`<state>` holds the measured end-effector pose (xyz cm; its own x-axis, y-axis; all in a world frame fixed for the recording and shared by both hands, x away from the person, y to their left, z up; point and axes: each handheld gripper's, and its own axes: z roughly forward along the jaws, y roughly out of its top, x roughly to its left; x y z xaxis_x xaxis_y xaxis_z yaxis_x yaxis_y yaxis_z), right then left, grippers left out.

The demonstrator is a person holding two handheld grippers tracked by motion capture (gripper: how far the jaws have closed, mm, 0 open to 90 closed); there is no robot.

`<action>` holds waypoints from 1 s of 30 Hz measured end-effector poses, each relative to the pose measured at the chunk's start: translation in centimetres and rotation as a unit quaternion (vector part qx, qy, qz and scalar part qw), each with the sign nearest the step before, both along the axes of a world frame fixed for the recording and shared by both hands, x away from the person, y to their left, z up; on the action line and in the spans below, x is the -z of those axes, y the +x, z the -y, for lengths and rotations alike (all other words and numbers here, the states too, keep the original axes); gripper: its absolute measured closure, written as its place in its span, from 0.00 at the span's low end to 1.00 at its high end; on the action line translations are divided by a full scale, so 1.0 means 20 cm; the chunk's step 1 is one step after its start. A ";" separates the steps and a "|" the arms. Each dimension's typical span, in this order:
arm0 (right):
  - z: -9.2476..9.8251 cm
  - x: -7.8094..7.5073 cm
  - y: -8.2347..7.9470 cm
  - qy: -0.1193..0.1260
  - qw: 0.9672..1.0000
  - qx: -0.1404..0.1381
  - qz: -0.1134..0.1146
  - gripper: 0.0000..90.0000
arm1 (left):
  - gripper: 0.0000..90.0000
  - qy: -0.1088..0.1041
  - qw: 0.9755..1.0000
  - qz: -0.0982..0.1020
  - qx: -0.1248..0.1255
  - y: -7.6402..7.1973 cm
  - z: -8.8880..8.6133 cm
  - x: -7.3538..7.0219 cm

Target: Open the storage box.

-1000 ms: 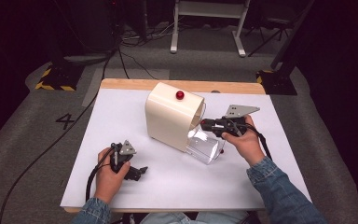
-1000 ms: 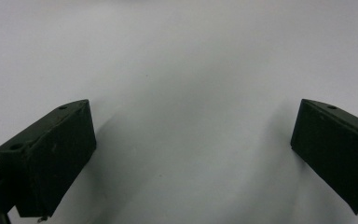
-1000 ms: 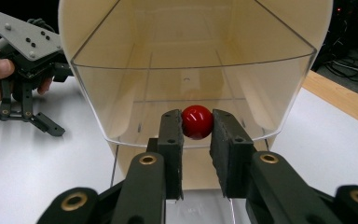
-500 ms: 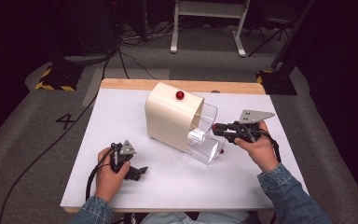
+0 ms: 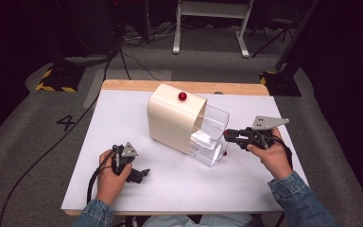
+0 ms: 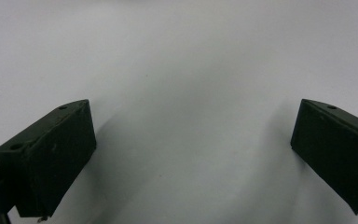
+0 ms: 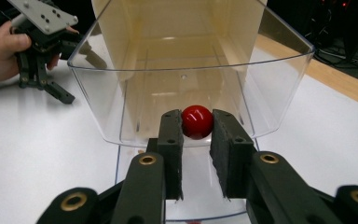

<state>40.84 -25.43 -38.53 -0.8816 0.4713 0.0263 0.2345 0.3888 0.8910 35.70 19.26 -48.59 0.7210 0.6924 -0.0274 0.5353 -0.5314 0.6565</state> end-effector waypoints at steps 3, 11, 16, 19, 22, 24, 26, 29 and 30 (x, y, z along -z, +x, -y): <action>0.00 0.01 0.00 0.004 1.000 0.001 -0.001 0.83 | 0.00 0.000 1.000 0.001 0.000 0.00 0.00 0.00; 0.01 0.04 0.00 -0.008 1.000 0.012 -0.007 0.76 | 0.00 0.000 1.000 0.003 0.001 0.00 0.00 0.00; 0.02 0.07 0.01 -0.014 1.000 0.015 -0.014 0.74 | 0.00 0.000 1.000 0.004 0.000 0.00 0.00 0.00; 0.03 0.08 0.01 -0.016 1.000 0.017 -0.018 0.72 | 0.00 0.000 1.000 0.004 0.000 0.00 0.00 0.00; 0.04 0.10 0.01 -0.015 1.000 0.018 -0.020 0.71 | 0.00 0.000 1.000 0.003 0.000 0.00 0.00 0.00; 0.04 0.10 0.00 -0.017 0.999 0.021 -0.020 0.69 | 0.00 0.000 1.000 0.003 0.000 0.00 0.00 0.00; 0.05 0.10 -0.01 -0.018 0.999 0.022 -0.021 0.68 | 0.00 -0.001 1.000 0.003 0.000 0.00 0.00 0.00; 0.07 0.10 -0.01 -0.019 0.999 0.029 -0.020 0.65 | 0.00 0.000 1.000 0.003 0.000 0.00 0.00 0.00; 0.08 0.09 -0.02 -0.019 0.999 0.030 -0.019 0.64 | 0.00 0.000 1.000 0.003 0.000 0.00 0.00 0.00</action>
<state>40.53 -27.10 -40.40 -0.8499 0.5254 0.0411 0.2926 0.4056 0.8660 35.66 19.28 -48.61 0.7217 0.6918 -0.0235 0.5314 -0.5320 0.6592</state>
